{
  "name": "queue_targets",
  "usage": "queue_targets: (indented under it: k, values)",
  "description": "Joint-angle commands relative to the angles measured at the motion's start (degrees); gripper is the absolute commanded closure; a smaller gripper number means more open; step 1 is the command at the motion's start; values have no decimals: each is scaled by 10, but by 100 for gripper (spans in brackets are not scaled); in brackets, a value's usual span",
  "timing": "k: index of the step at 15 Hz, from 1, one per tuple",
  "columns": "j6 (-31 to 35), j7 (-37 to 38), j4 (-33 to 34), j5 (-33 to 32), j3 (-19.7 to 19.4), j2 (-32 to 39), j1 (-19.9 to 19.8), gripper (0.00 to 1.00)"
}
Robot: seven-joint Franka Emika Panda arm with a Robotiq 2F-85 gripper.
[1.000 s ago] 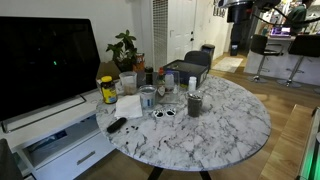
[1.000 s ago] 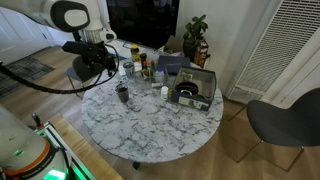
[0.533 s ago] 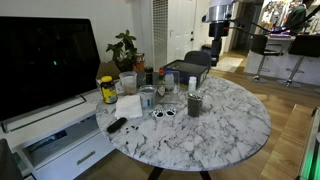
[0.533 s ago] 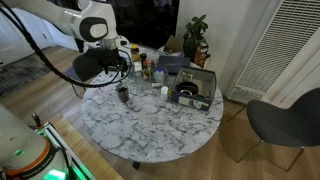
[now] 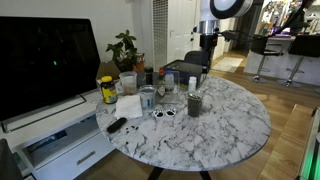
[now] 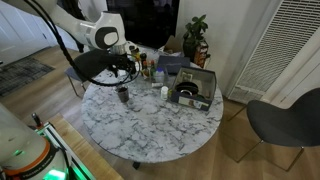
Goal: Pick up the desktop pen and pencil basket and put it in the clear crisper drawer
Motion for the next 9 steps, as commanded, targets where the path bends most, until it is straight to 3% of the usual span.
queue_targets:
  k: [1,9]
  values:
    - [-1,0,1,0,10,0,-9,0]
    - [29,-102,31,81,11,75,-27,0]
